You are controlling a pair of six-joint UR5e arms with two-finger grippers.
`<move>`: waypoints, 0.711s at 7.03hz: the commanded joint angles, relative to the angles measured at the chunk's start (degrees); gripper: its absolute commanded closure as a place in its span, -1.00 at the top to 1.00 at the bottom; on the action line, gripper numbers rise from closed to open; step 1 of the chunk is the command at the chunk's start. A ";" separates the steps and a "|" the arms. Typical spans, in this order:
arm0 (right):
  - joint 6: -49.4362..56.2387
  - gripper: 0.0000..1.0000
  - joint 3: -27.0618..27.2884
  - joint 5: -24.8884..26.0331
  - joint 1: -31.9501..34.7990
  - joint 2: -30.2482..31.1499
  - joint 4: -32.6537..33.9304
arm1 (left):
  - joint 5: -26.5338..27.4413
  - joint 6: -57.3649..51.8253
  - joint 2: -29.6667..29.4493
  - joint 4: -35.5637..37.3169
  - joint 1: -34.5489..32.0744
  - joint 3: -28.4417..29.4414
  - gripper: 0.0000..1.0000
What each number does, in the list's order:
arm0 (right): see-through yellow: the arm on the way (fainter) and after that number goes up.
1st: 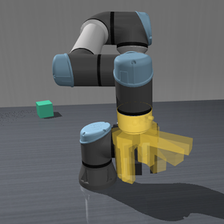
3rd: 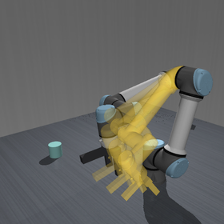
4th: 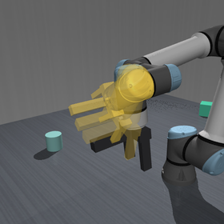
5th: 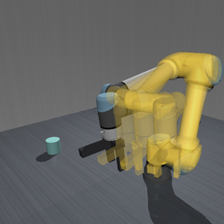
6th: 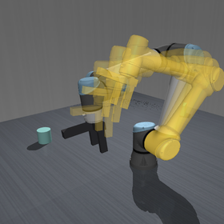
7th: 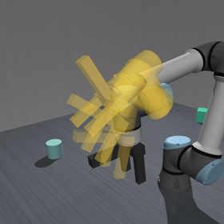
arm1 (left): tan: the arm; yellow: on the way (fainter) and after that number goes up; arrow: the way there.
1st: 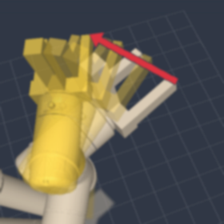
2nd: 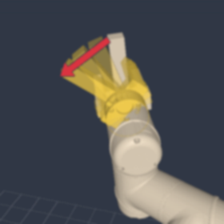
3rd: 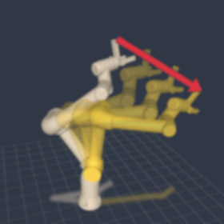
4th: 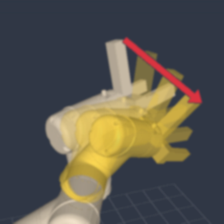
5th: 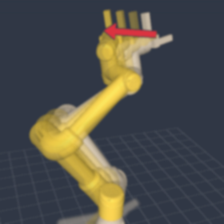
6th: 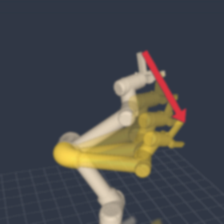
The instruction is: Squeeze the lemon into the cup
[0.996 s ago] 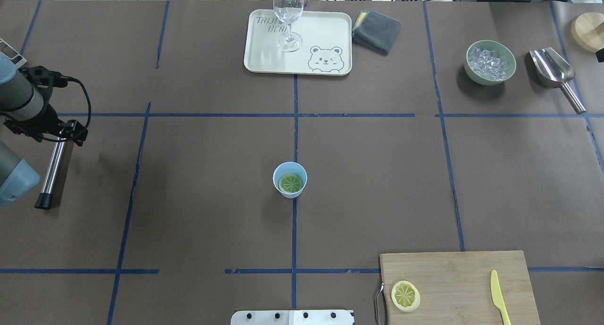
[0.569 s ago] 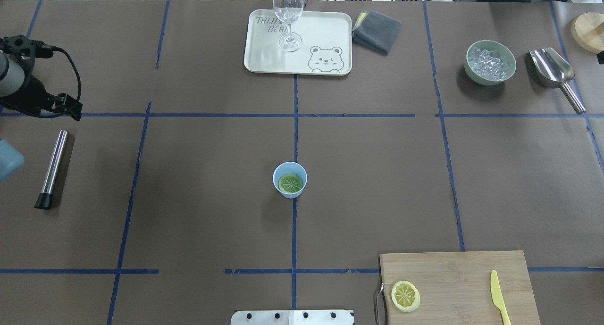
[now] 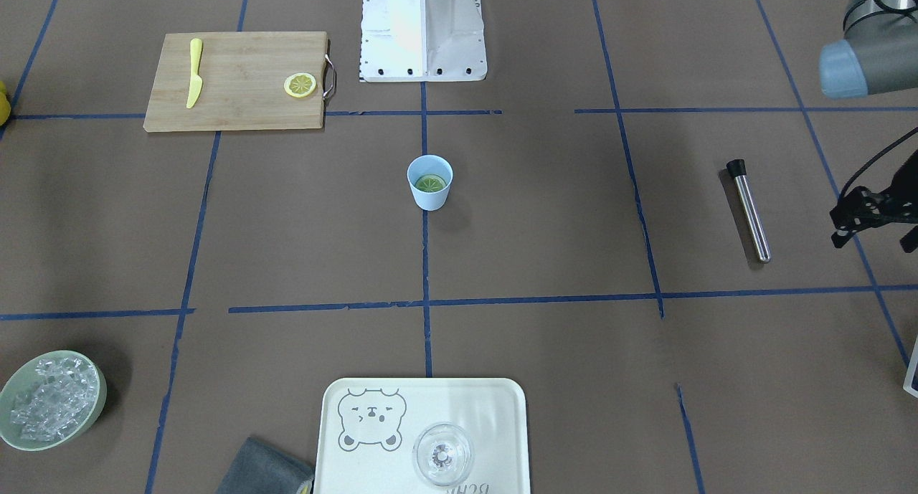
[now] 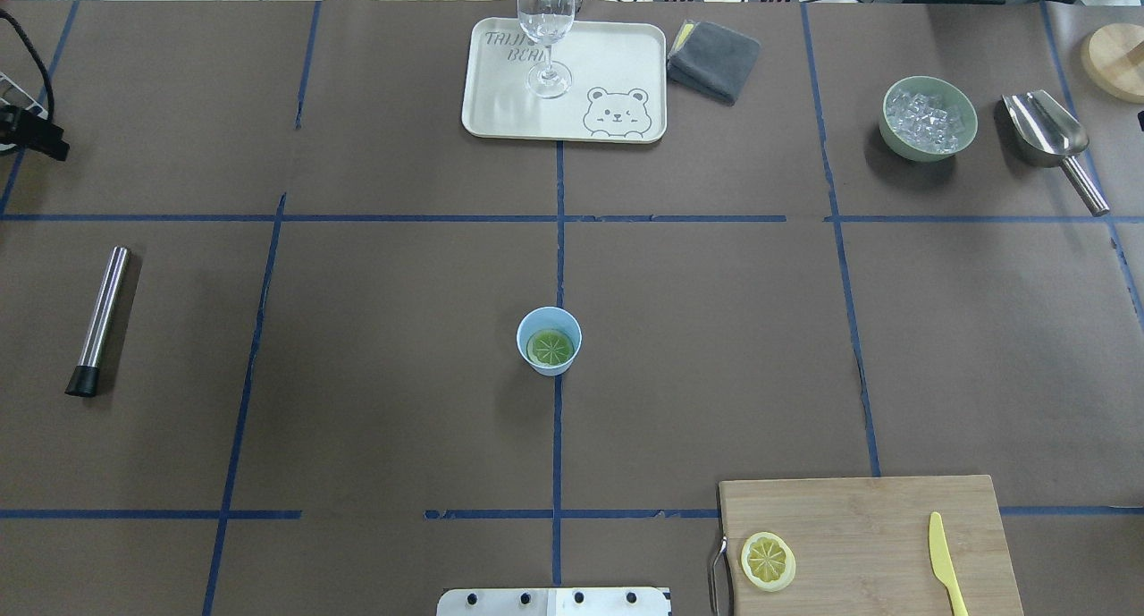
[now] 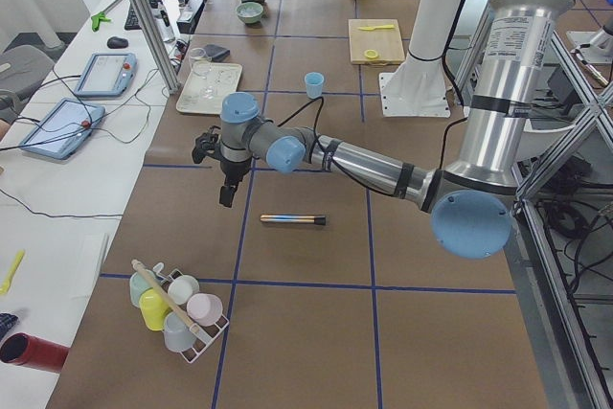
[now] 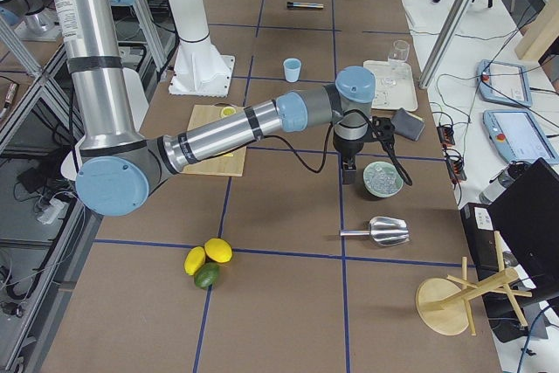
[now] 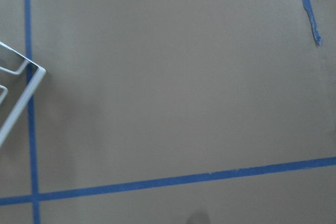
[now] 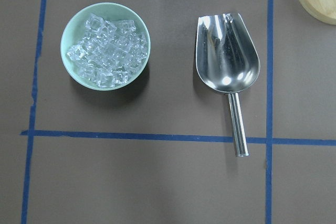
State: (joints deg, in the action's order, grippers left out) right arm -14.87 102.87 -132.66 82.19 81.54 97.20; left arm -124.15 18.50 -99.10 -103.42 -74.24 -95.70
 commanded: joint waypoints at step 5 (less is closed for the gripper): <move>12.41 1.00 -11.63 -8.05 7.72 2.74 -0.08 | -6.72 -23.87 8.12 1.64 -15.14 9.48 1.00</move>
State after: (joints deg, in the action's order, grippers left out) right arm -3.93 92.61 -140.20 89.07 83.68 97.12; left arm -130.63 -4.38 -92.39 -101.75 -88.12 -87.39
